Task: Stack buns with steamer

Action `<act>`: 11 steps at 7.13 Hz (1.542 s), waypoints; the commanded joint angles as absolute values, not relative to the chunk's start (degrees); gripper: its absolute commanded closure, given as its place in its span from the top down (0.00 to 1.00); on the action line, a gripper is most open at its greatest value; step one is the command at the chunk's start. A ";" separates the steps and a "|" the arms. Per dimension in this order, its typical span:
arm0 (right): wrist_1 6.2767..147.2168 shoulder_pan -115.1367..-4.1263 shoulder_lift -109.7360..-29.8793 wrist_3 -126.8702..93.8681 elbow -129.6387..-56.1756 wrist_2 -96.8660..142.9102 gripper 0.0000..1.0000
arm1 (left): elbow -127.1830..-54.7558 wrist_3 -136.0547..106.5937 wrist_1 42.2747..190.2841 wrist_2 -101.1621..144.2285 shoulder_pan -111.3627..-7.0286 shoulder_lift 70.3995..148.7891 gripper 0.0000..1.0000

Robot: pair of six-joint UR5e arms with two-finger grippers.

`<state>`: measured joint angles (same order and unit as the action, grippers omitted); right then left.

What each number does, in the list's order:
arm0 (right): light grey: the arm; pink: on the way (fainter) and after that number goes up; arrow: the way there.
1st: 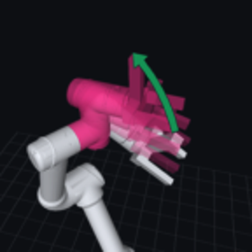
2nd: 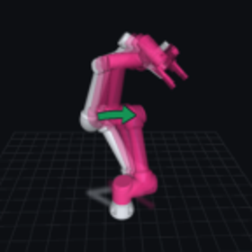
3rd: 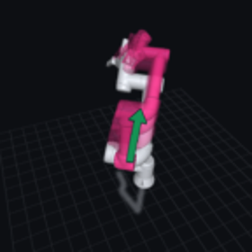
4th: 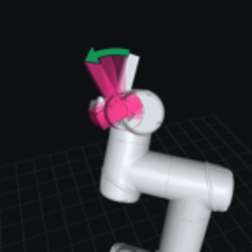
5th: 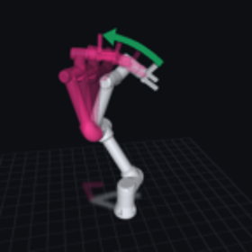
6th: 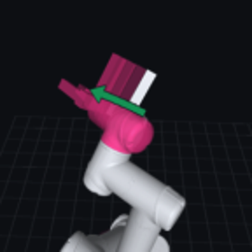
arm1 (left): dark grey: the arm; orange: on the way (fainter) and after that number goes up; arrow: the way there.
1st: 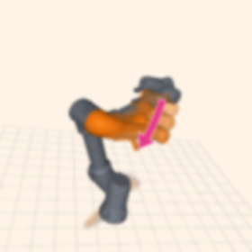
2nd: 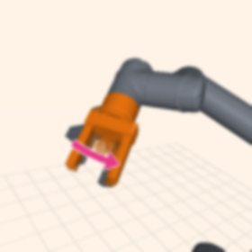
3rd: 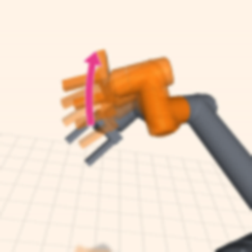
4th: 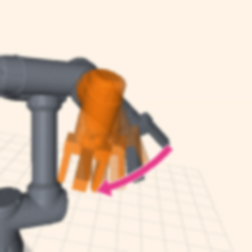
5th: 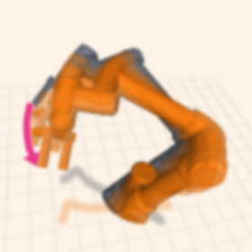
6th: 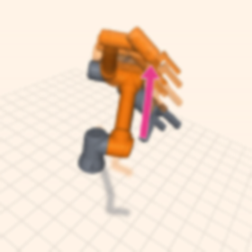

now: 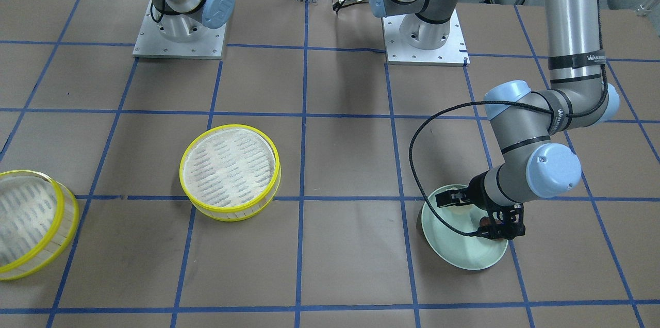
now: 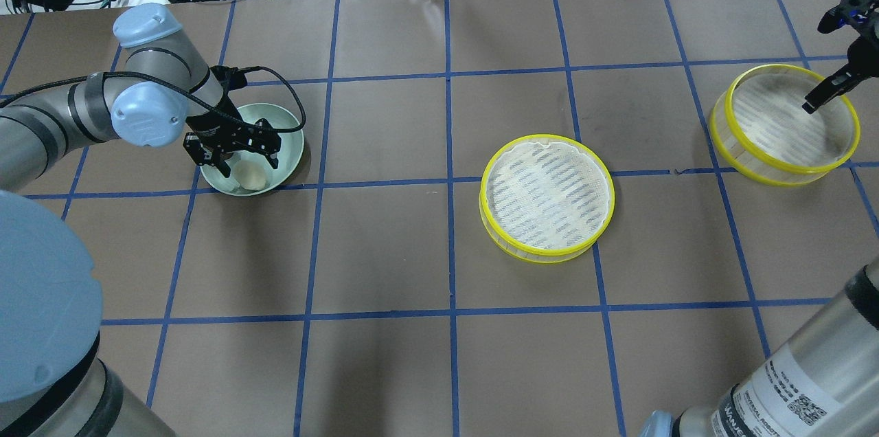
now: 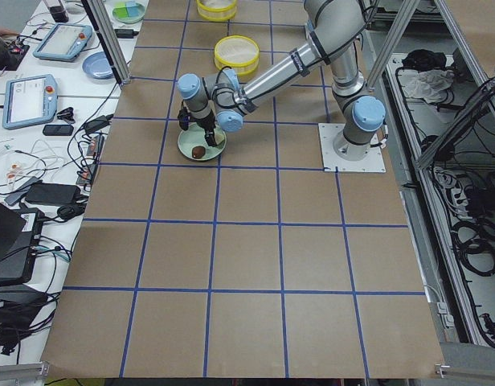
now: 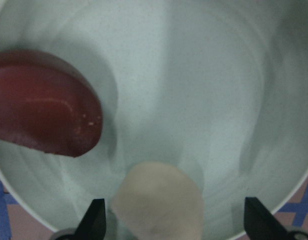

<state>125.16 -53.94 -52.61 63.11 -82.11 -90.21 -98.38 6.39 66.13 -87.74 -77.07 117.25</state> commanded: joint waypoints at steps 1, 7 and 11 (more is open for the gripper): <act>126.04 -53.00 -51.42 63.90 -81.91 -90.52 0.39 | -97.82 4.75 66.53 -87.98 -76.99 117.77 0.97; 121.41 -52.74 -55.53 63.28 -81.65 -92.55 0.00 | -97.12 4.31 67.14 -87.71 -76.99 116.03 0.00; 109.08 -53.26 -64.68 60.40 -83.14 -93.69 0.00 | -91.50 -6.00 71.72 -77.00 -87.30 108.29 0.00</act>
